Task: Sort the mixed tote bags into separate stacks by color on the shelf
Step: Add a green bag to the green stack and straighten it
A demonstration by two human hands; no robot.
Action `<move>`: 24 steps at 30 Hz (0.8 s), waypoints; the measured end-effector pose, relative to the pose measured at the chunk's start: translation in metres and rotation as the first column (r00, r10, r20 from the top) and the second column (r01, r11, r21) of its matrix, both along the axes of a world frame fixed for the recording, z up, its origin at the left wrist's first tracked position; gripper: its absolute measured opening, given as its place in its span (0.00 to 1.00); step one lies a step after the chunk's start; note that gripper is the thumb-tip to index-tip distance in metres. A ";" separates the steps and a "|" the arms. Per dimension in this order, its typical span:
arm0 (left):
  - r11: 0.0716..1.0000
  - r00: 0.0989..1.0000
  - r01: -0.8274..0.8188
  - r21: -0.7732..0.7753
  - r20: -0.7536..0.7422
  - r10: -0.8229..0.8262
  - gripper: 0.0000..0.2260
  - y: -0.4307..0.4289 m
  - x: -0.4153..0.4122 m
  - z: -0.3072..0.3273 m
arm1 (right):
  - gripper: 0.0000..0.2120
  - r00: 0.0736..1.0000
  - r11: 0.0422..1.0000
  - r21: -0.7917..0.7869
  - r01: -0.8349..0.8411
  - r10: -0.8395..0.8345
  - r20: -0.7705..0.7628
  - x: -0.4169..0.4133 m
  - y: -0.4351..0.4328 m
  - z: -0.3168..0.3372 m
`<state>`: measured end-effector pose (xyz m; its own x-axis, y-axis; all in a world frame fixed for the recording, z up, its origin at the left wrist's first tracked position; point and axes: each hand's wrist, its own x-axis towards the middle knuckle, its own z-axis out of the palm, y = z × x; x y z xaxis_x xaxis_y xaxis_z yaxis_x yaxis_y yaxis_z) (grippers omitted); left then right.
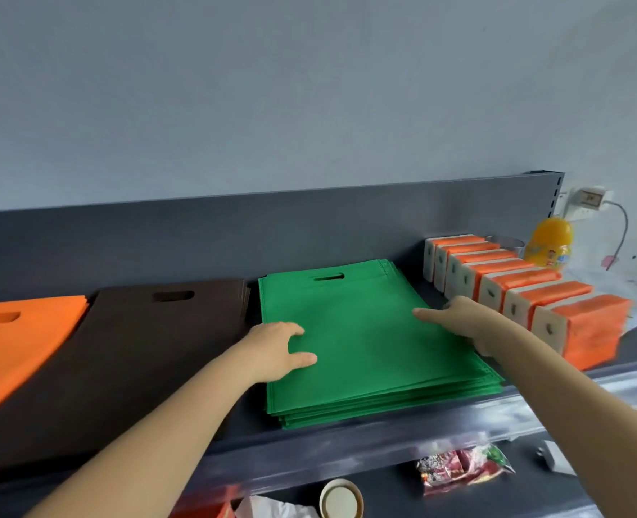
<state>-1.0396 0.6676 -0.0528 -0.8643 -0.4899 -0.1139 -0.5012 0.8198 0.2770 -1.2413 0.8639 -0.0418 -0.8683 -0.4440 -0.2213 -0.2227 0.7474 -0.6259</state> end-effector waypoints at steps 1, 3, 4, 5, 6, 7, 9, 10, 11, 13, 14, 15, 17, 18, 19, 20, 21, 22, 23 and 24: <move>1.000 1.000 0.013 0.003 0.026 -0.013 0.30 0.002 -0.001 -0.001 | 0.39 1.000 1.000 -0.009 -0.011 0.011 0.029 -0.001 -0.003 0.000; 1.000 0.999 0.022 -0.005 0.044 -0.022 0.29 0.004 -0.004 -0.002 | 0.41 0.997 0.999 -0.045 -0.013 0.017 0.080 -0.004 -0.007 -0.001; 1.000 0.999 0.026 -0.011 0.043 -0.025 0.29 0.004 -0.005 -0.002 | 0.42 0.993 0.997 -0.074 0.009 0.000 0.119 -0.007 -0.009 -0.002; 0.999 0.999 0.032 -0.015 0.044 -0.031 0.29 0.004 -0.005 -0.001 | 0.42 0.986 0.994 -0.103 0.035 -0.017 0.164 -0.009 -0.010 -0.004; 0.999 0.998 0.037 -0.017 0.044 -0.036 0.29 0.004 -0.005 -0.002 | 0.42 0.978 0.990 -0.125 0.057 -0.030 0.206 -0.013 -0.012 -0.006; 0.999 0.998 0.042 -0.020 0.041 -0.041 0.29 0.004 -0.005 -0.002 | 0.41 0.968 0.987 -0.144 0.075 -0.037 0.250 -0.015 -0.012 -0.007; 0.999 0.999 0.045 -0.015 0.032 -0.045 0.29 0.001 -0.005 -0.004 | 0.41 0.937 0.974 -0.201 0.101 -0.025 0.348 -0.016 -0.011 -0.008; 0.999 0.999 0.047 -0.015 0.027 -0.047 0.29 0.000 -0.006 -0.005 | 0.42 0.923 0.966 -0.235 0.111 -0.012 0.384 -0.016 -0.009 -0.007; 0.999 0.998 0.052 -0.016 0.022 -0.052 0.29 -0.001 -0.006 -0.006 | 0.42 0.915 0.959 -0.264 0.106 0.010 0.404 -0.015 -0.008 -0.005; 0.998 0.998 0.062 -0.019 0.021 -0.062 0.29 -0.002 -0.006 -0.007 | 0.40 0.915 0.956 -0.285 0.069 0.054 0.401 -0.013 -0.007 -0.001; 0.998 0.998 0.064 -0.016 0.021 -0.064 0.29 -0.003 -0.006 -0.008 | 0.38 0.918 0.957 -0.287 0.050 0.069 0.390 -0.011 -0.008 0.002; 0.998 0.998 0.060 -0.009 0.023 -0.060 0.29 -0.004 -0.007 -0.010 | 0.35 0.922 0.956 -0.291 0.040 0.077 0.379 -0.008 -0.009 0.004; 0.998 0.997 0.067 0.012 0.024 -0.067 0.30 -0.007 -0.006 -0.011 | 0.24 0.939 0.943 -0.331 0.035 0.082 0.334 -0.003 -0.011 0.006; 0.997 0.997 0.073 0.037 0.009 -0.073 0.30 -0.010 -0.005 -0.012 | 0.19 0.947 0.926 -0.374 0.041 0.083 0.310 -0.001 -0.010 0.007; 0.994 0.997 0.070 0.083 -0.021 -0.069 0.31 -0.013 -0.005 -0.013 | 0.17 0.953 0.899 -0.436 0.051 0.087 0.290 0.002 -0.008 0.008; 0.986 0.997 0.049 0.157 -0.073 -0.038 0.32 -0.016 -0.004 -0.013 | 0.16 0.957 0.862 -0.504 0.055 0.098 0.273 0.005 -0.004 0.011; 0.965 0.988 0.009 0.263 -0.152 0.033 0.34 -0.019 -0.004 -0.013 | 0.17 0.959 0.818 -0.572 0.057 0.113 0.258 0.009 0.000 0.015; 0.913 0.962 -0.052 0.405 -0.224 0.154 0.38 -0.022 -0.004 -0.012 | 0.17 0.961 0.770 -0.635 0.061 0.128 0.247 0.013 0.005 0.021; 0.819 0.915 -0.095 0.567 -0.274 0.296 0.43 -0.024 -0.005 -0.008 | 0.17 0.960 0.722 -0.689 0.064 0.145 0.241 0.016 0.010 0.026; 0.679 0.861 -0.099 0.727 -0.279 0.424 0.49 -0.025 -0.006 -0.004 | 0.16 0.957 0.673 -0.736 0.066 0.166 0.238 0.020 0.014 0.032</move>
